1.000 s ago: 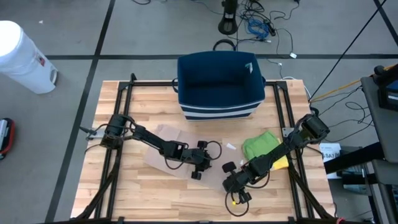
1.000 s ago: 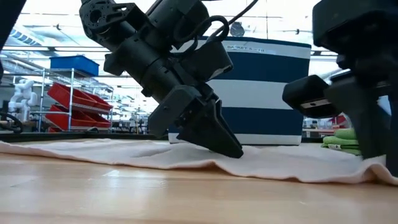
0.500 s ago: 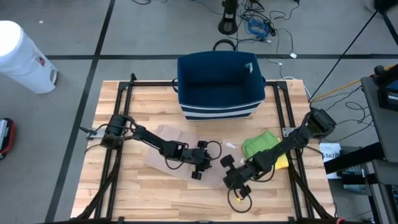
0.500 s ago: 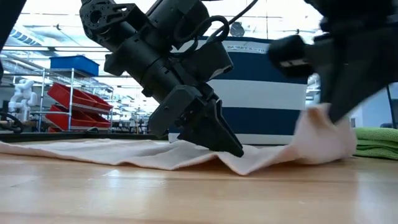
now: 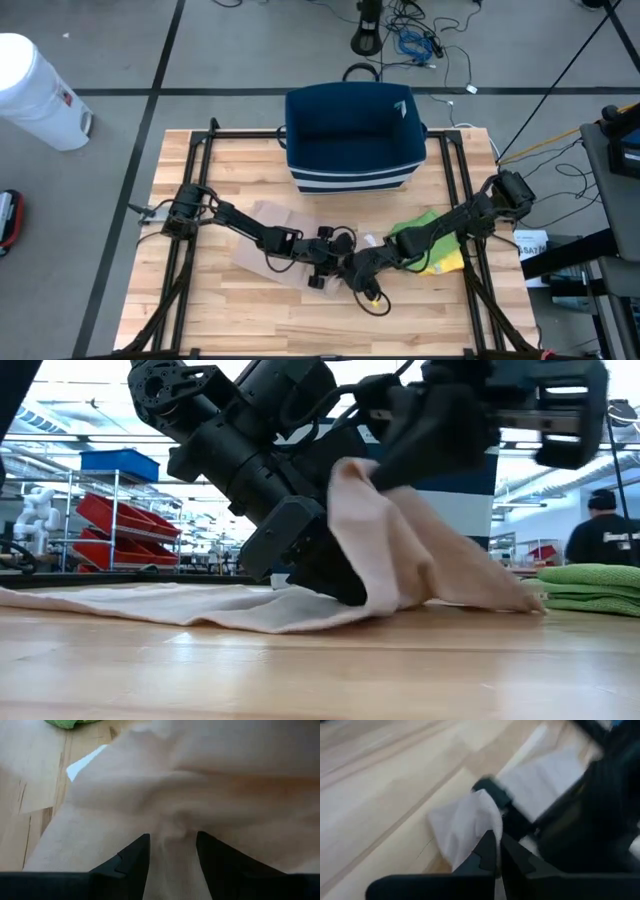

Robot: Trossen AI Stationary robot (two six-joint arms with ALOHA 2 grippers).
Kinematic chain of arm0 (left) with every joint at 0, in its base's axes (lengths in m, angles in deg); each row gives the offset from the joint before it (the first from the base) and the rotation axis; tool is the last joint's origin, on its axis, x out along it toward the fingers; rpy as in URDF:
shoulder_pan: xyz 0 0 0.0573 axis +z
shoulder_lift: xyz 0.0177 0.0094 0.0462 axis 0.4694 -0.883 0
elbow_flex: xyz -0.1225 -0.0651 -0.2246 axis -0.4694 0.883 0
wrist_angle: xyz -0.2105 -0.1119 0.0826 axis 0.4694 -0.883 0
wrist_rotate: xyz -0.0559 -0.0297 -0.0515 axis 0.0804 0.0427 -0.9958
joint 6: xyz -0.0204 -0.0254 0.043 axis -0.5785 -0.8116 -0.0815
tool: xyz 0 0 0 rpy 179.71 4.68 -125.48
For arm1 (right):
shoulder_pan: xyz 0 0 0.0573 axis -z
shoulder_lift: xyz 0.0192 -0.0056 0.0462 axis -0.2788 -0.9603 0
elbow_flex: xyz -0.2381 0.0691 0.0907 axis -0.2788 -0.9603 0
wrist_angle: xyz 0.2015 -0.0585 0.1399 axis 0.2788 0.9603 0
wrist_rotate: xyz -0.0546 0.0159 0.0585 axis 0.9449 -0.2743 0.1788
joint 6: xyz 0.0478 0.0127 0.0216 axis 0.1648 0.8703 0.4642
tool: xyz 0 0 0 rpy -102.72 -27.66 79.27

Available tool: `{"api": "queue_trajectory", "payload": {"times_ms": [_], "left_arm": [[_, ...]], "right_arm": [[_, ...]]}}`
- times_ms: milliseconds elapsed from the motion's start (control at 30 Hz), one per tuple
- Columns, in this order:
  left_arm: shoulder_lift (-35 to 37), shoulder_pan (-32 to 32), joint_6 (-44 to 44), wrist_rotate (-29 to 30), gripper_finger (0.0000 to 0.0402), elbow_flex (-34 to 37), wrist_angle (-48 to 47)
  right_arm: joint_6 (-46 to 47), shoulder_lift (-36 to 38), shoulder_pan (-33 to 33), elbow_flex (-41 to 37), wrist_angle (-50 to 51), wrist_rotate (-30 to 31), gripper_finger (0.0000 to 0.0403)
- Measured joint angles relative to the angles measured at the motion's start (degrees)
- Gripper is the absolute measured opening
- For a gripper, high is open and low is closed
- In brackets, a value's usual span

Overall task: Fold towel
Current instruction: Fold the light brown towel

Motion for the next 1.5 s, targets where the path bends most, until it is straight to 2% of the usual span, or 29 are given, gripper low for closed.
{"api": "queue_trajectory", "payload": {"times_ms": [133,233,433,767,933,1233,1333,1500], "left_arm": [[0.0,0.0,0.1,0.8,0.0172,0.1,0.0],[0.1,-0.4,-0.1,5.4,0.0172,0.4,-1.6],[1.6,-0.5,0.0,10.2,0.0172,0.4,-6.3],[8.6,-1.6,2.3,16.4,0.0172,0.5,-12.7],[12.1,-2.5,2.8,21.1,0.0172,0.5,-20.3],[13.3,-4.0,-8.8,24.2,0.0172,0.5,-45.3],[13.3,-4.6,-12.4,25.3,0.0172,0.5,-48.1],[13.3,-5.2,-12.9,25.5,0.0172,0.5,-46.8]], "right_arm": [[-4.0,-2.3,1.4,0.0,-5.9,-2.7,0.0002],[-5.0,-2.7,1.6,0.0,-5.5,-2.9,0.0002],[-4.6,-3.2,1.5,0.0,-5.4,-3.0,0.0015],[-4.1,-3.4,0.8,0.0,-4.4,0.0,0.0009],[-4.4,-3.4,0.9,0.0,-5.1,0.2,0.0009],[-6.6,-3.4,3.1,0.0,-6.0,-0.1,0.0009],[-7.9,-3.4,4.1,0.0,-6.0,-0.5,0.0009],[-9.1,-4.6,6.4,0.0,-9.2,-5.7,0.0009]]}}
